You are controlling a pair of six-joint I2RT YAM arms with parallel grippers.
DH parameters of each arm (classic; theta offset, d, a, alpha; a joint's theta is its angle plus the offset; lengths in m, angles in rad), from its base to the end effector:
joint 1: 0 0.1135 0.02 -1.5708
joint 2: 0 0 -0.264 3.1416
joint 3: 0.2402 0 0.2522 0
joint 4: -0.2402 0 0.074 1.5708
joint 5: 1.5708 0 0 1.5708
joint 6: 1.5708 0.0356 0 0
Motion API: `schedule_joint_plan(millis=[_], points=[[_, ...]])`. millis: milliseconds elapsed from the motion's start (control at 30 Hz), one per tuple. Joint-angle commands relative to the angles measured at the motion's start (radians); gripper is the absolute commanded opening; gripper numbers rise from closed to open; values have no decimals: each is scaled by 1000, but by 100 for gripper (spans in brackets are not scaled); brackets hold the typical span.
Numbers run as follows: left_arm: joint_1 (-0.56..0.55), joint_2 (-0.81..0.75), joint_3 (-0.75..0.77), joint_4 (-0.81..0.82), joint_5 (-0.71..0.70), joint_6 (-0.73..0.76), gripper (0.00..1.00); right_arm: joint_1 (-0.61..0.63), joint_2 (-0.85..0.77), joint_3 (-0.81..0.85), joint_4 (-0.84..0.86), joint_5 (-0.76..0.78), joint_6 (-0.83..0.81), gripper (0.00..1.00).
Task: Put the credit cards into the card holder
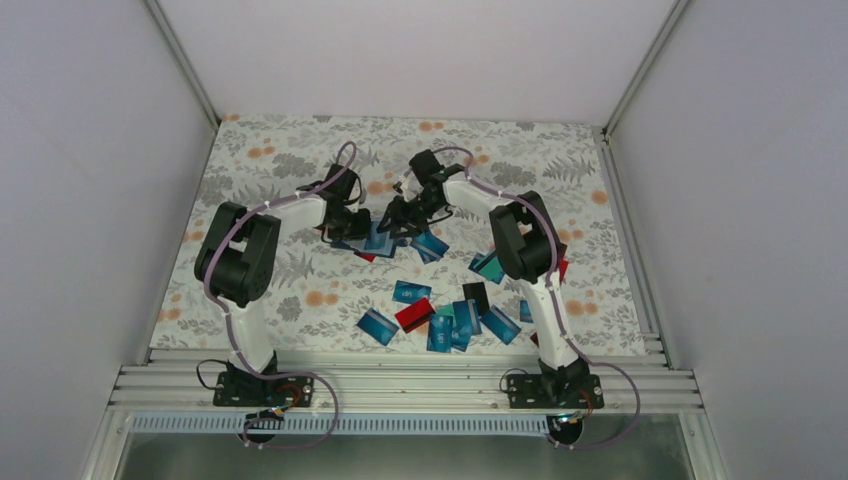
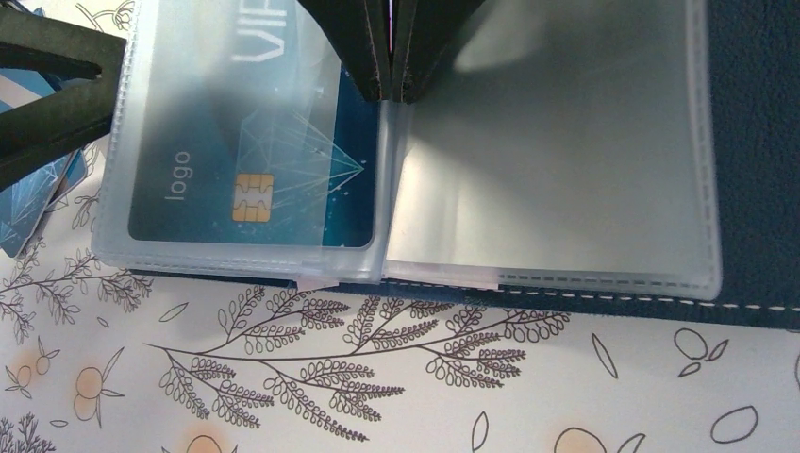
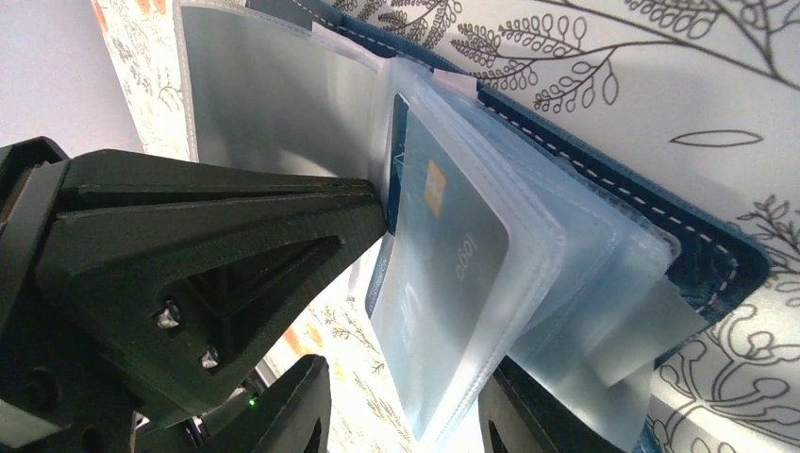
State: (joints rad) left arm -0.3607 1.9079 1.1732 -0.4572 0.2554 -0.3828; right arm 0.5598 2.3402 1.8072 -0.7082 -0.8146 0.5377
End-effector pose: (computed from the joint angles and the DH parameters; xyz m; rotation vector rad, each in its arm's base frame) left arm 0.3425 -0.1388 0.1422 0.0385 2.8332 -0.5362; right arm 0.3904 0.2752 0.1372 0.2249 -2.7144 -1.2356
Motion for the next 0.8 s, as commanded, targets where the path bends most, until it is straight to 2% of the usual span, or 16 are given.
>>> schedule_joint_plan(millis=[0, 233, 567, 767], points=[[-2, 22, -29, -34, -8, -5, 2, 15, 27, 44, -30, 5, -18, 39], [-3, 10, -21, -43, -6, -9, 2, 21, 20, 63, -55, 22, -31, 39], [-3, 8, -17, -45, -13, -11, 2, 27, -11, 95, -186, 151, -57, 43], [-2, 8, -21, -41, -10, -12, 2, 29, -15, 63, -141, 102, -47, 47]])
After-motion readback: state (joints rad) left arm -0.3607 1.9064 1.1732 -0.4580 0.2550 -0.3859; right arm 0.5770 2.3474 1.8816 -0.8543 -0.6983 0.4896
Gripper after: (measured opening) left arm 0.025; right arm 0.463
